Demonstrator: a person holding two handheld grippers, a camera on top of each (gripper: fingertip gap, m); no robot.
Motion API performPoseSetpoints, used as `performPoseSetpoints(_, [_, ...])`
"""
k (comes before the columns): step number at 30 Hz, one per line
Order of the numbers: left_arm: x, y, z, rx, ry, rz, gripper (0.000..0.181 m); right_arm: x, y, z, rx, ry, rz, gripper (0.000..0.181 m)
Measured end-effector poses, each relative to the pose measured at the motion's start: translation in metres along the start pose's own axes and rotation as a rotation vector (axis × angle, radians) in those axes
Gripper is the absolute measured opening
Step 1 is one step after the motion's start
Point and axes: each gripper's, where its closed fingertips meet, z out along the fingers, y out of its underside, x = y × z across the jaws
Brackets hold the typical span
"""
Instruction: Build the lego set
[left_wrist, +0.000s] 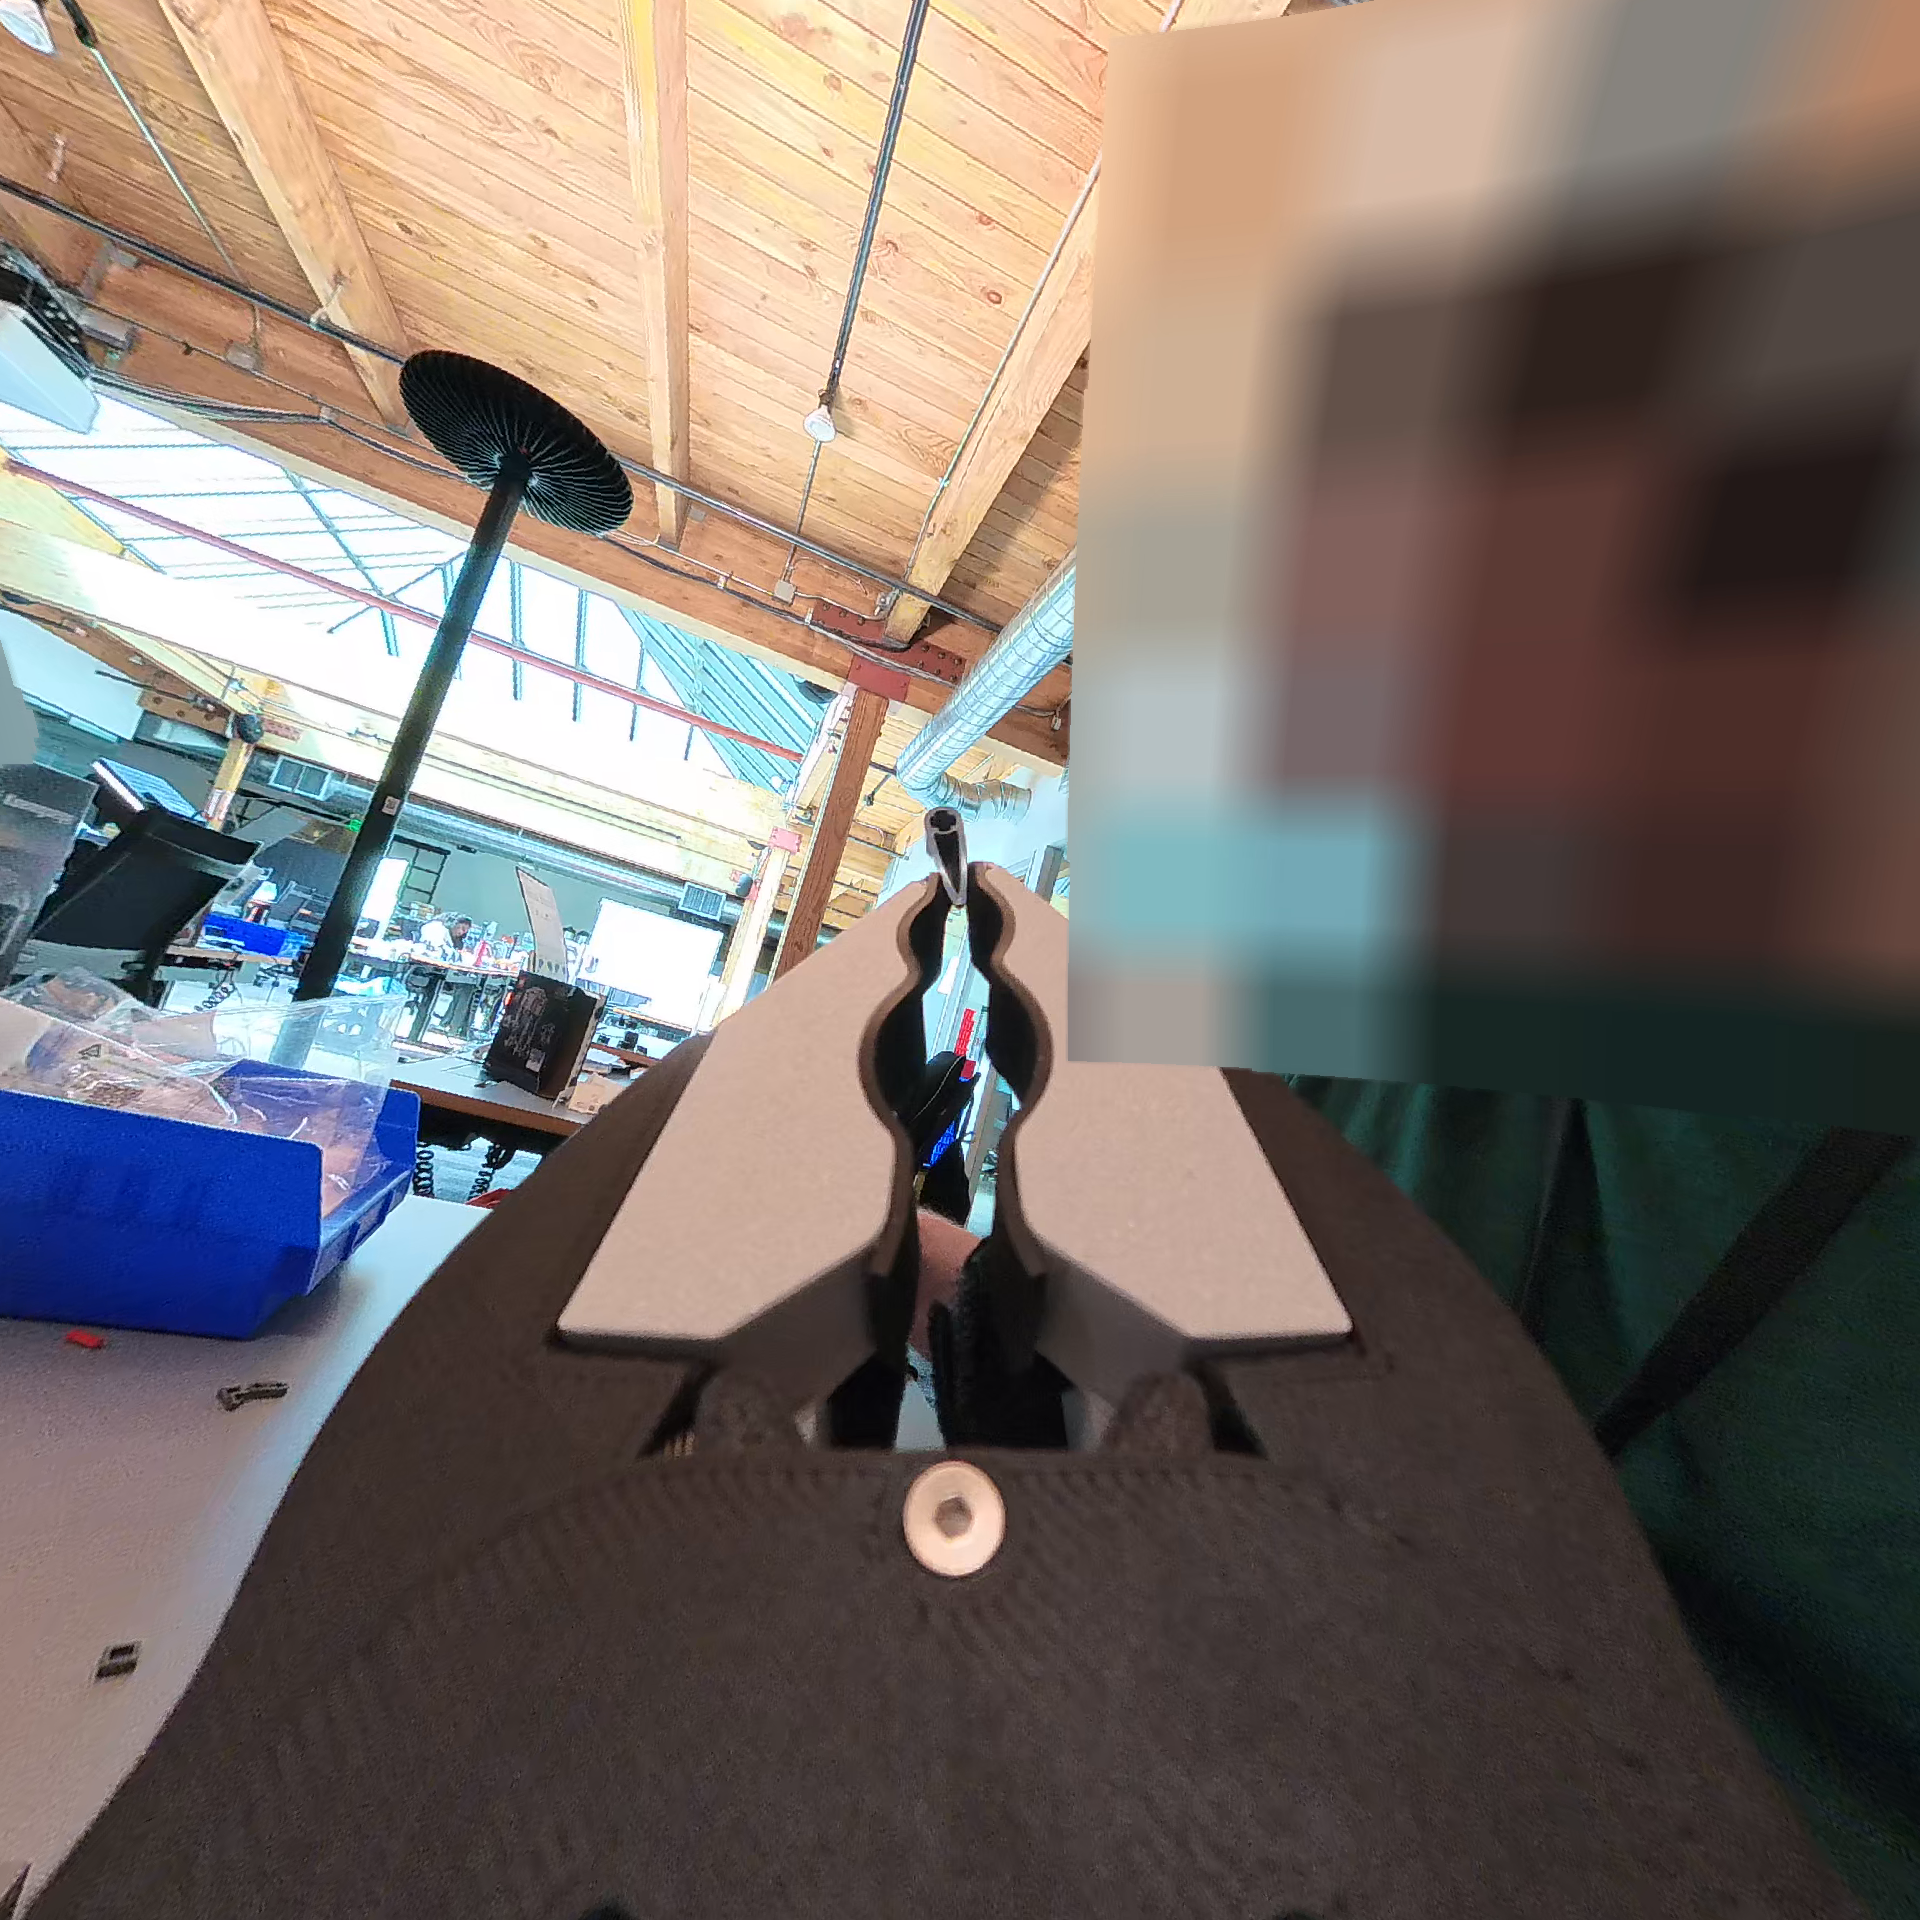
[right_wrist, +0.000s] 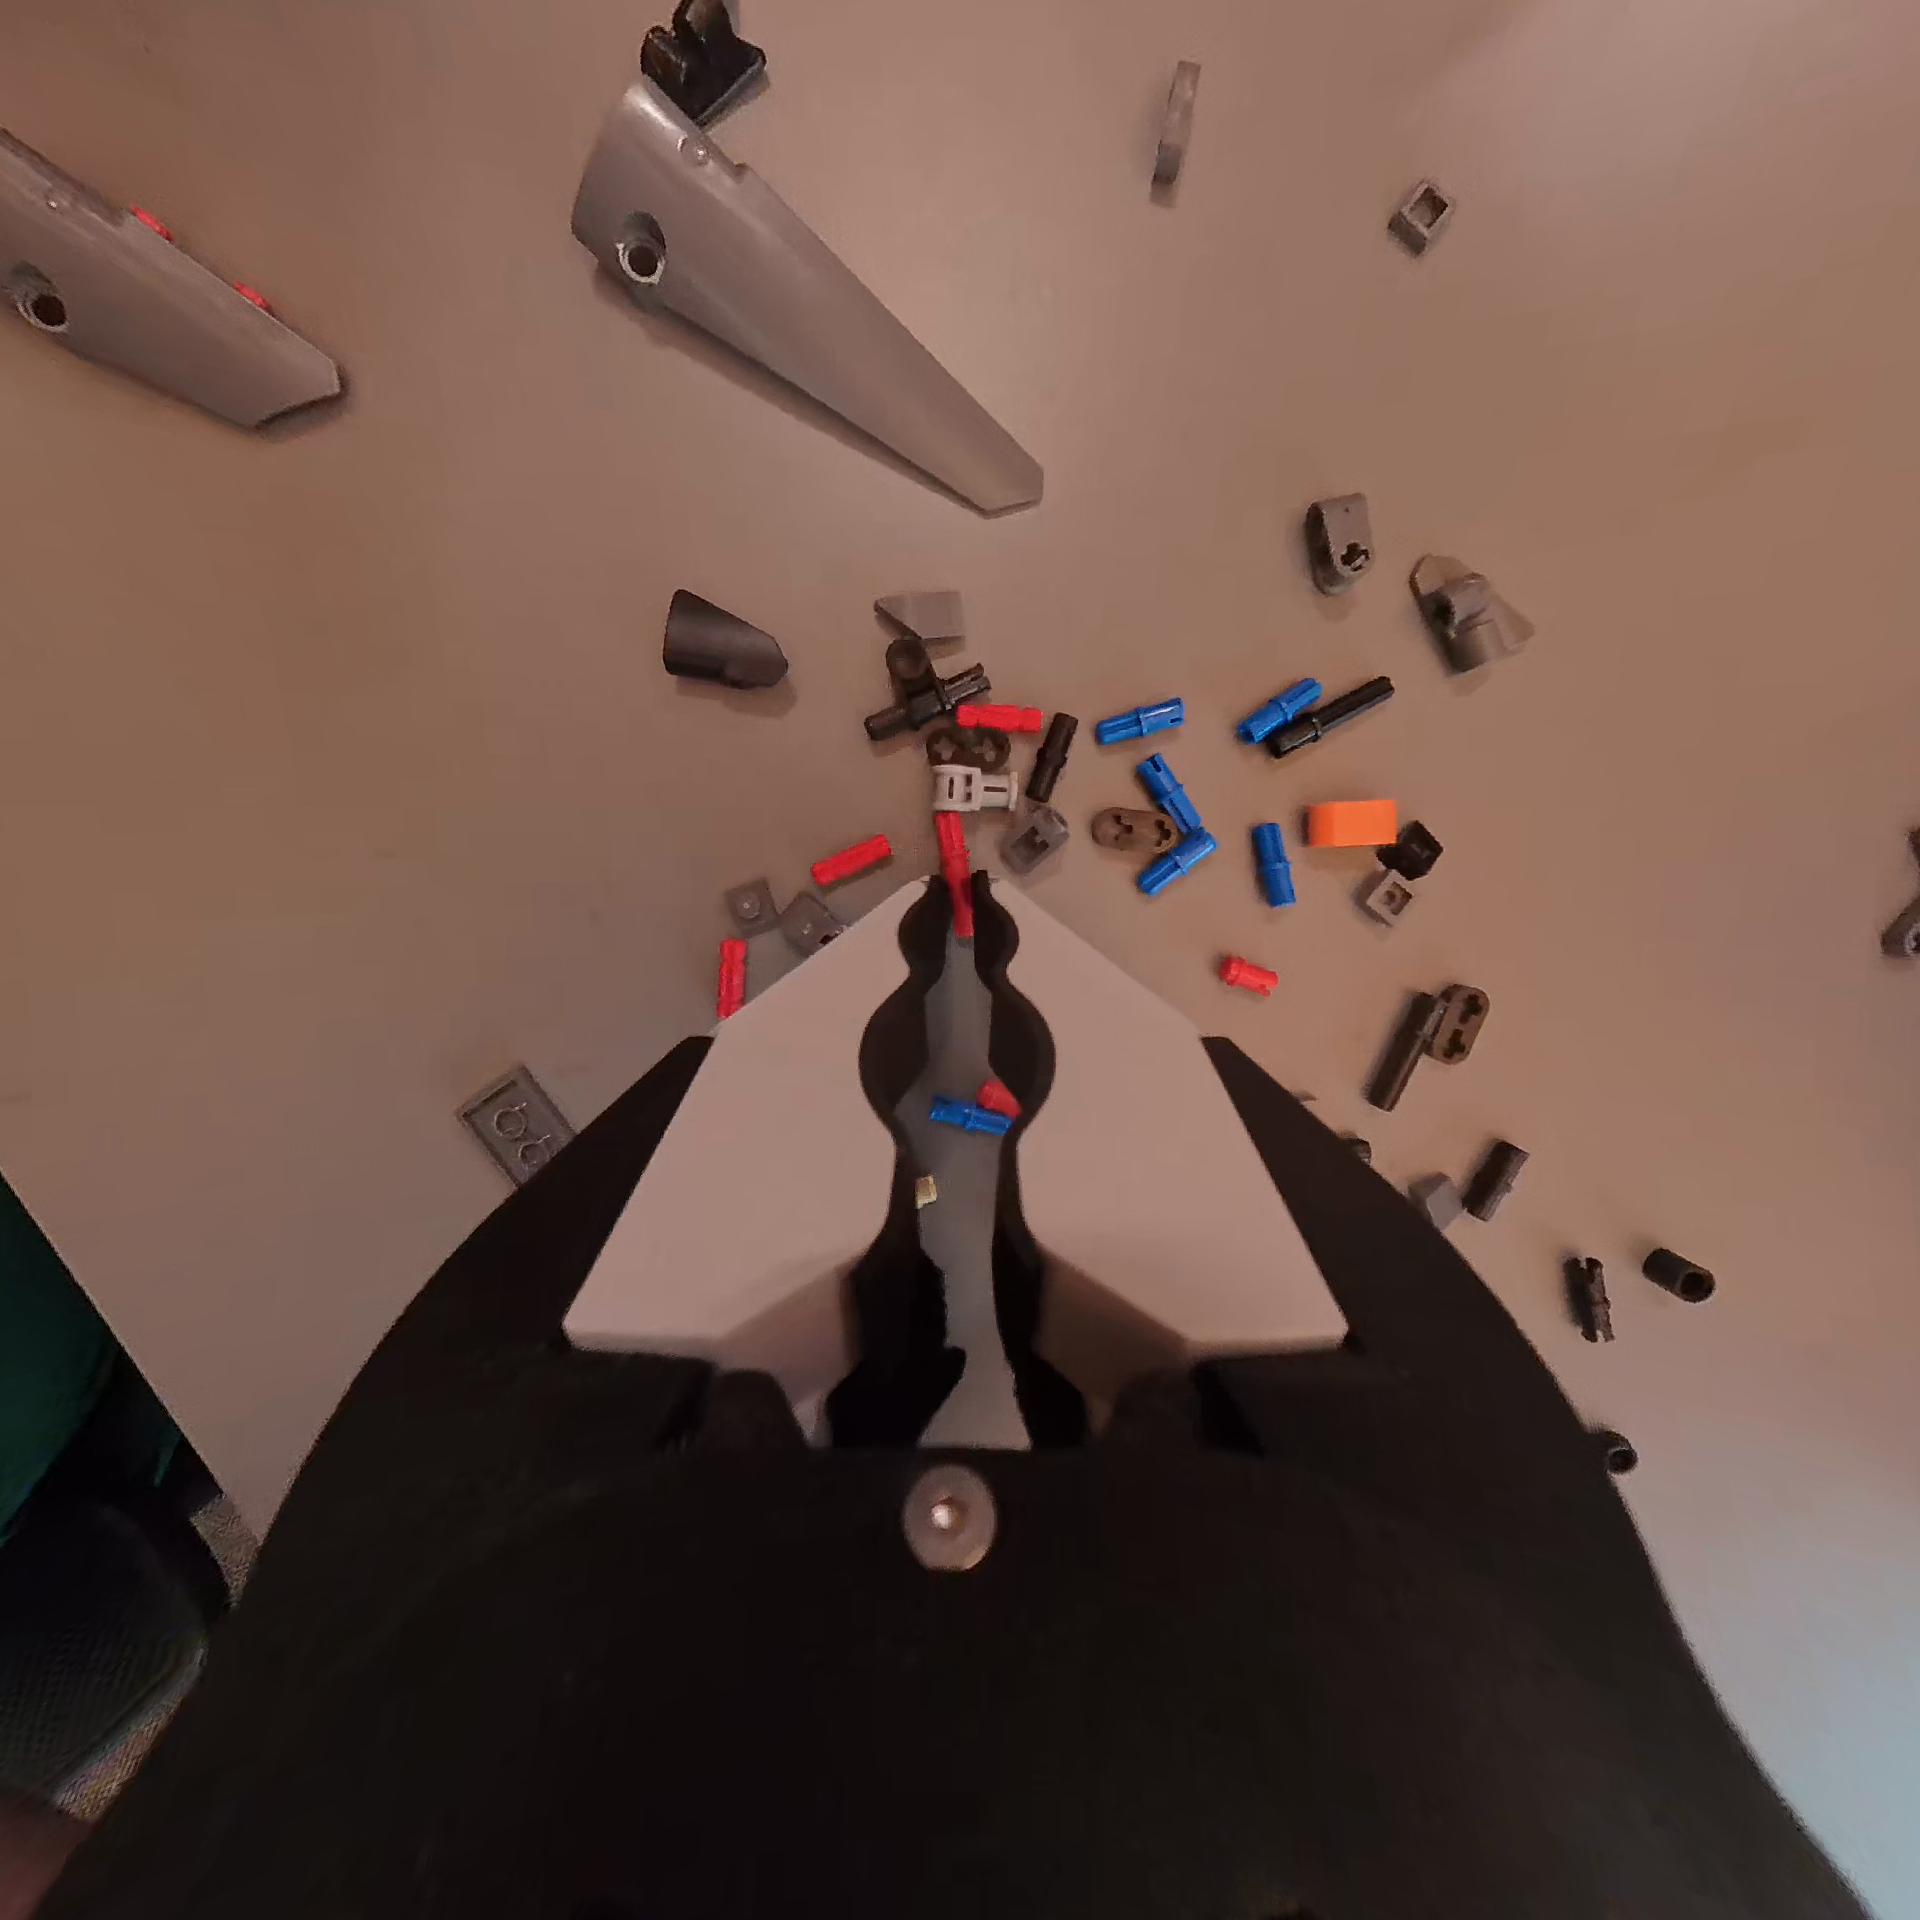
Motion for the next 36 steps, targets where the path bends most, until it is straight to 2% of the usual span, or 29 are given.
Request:
performPoseSetpoints(2, [-0.001, 0.000, 0.000, -0.002, -0.006, 0.005, 0.001, 0.000, -0.006, -0.006, 0.034, 0.019, 0.008, 0.003])
performPoseSetpoints(5, [-0.006, 0.003, 0.000, -0.027, -0.055, 0.044, 0.001, -0.006, -0.035, -0.033, 0.170, 0.039, -0.007, 0.003])
performPoseSetpoints(9, [-0.011, 0.015, 0.005, -0.168, -0.162, 0.210, 0.001, -0.030, -0.109, -0.077, 0.476, 0.019, -0.069, 0.002])
performPoseSetpoints(12, [-0.020, 0.025, 0.004, -0.258, -0.250, 0.305, 0.001, -0.062, -0.163, -0.099, 0.697, -0.088, -0.114, 0.002])
performPoseSetpoints(15, [-0.023, 0.028, 0.003, -0.288, -0.281, 0.344, 0.001, -0.073, -0.192, -0.108, 0.800, -0.121, -0.132, 0.002])
performPoseSetpoints(23, [-0.030, 0.051, 0.008, -0.466, -0.354, 0.514, 0.001, -0.077, -0.224, -0.118, 0.853, -0.072, -0.190, 0.001])
performPoseSetpoints(27, [-0.033, 0.054, 0.009, -0.475, -0.366, 0.521, 0.001, -0.078, -0.228, -0.120, 0.882, -0.075, -0.206, 0.001])
performPoseSetpoints(36, [-0.034, 0.048, 0.010, -0.397, -0.353, 0.436, 0.001, -0.075, -0.232, -0.122, 0.911, -0.059, -0.204, 0.002])
